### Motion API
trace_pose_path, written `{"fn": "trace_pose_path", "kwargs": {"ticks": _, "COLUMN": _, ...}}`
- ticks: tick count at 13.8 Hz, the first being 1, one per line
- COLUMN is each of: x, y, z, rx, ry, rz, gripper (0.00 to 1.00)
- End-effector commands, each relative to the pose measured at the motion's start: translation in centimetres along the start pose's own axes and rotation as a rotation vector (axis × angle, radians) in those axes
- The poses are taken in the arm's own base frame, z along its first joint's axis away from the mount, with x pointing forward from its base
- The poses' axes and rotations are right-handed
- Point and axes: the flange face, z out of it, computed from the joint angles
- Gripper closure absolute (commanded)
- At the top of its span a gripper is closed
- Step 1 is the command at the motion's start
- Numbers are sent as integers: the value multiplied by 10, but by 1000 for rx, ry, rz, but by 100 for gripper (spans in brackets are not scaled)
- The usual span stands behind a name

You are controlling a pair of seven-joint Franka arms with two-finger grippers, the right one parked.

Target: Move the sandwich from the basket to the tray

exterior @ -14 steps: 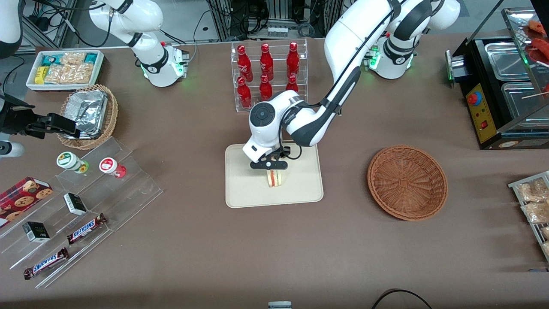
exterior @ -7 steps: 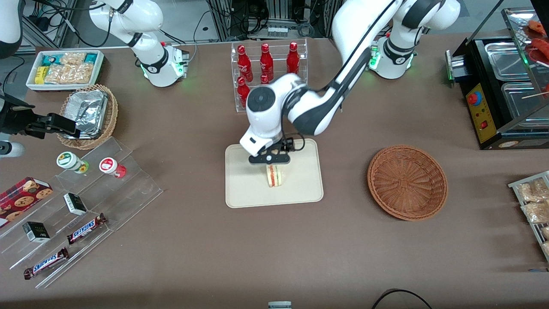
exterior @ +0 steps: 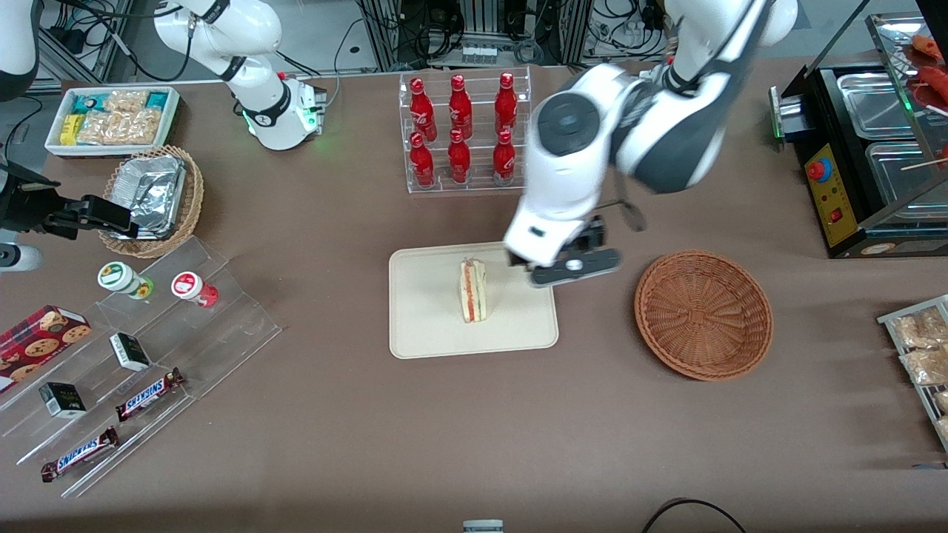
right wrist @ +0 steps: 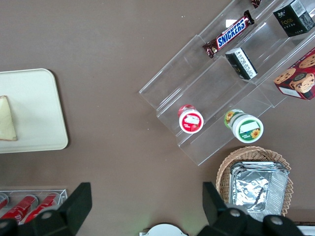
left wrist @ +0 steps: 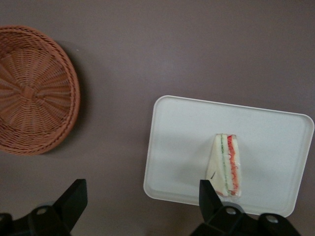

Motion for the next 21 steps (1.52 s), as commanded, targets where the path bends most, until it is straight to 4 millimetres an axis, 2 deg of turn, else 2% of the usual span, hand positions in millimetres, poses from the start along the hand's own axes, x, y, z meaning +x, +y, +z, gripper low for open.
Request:
{"fn": "trace_pose_path", "kwargs": {"ticks": 1, "x": 5, "y": -60, "z": -34, "rx": 11, "ry": -22, "rz": 26, "gripper": 0}}
{"fn": "trace_pose_path", "kwargs": {"ticks": 3, "x": 24, "y": -103, "z": -52, "rx": -9, "ry": -44, "rz": 36, "gripper": 0}}
{"fn": "trace_pose_path", "kwargs": {"ticks": 4, "x": 30, "y": -119, "z": -59, "rx": -20, "ry": -46, "rz": 42, "gripper": 0}}
{"fn": "trace_pose_path", "kwargs": {"ticks": 7, "x": 41, "y": -176, "z": -71, "rx": -8, "ry": -56, "rz": 93, "gripper": 0}}
{"fn": "trace_pose_path", "kwargs": {"ticks": 8, "x": 46, "y": -201, "z": -73, "rx": -15, "ry": -56, "rz": 116, "gripper": 0}}
{"fn": "trace_pose_path", "kwargs": {"ticks": 10, "x": 56, "y": -234, "z": -78, "rx": -65, "ry": -71, "rz": 169, "gripper": 0}}
{"fn": "trace_pose_path", "kwargs": {"ticks": 14, "x": 61, "y": -282, "z": -93, "rx": -69, "ry": -67, "rz": 201, "gripper": 0}}
{"fn": "trace_pose_path", "kwargs": {"ticks": 20, "x": 63, "y": -317, "z": -96, "rx": -73, "ry": -76, "rz": 258, "gripper": 0}}
{"fn": "trace_pose_path", "kwargs": {"ticks": 21, "x": 63, "y": -318, "z": -96, "rx": -73, "ry": -75, "rz": 274, "gripper": 0}}
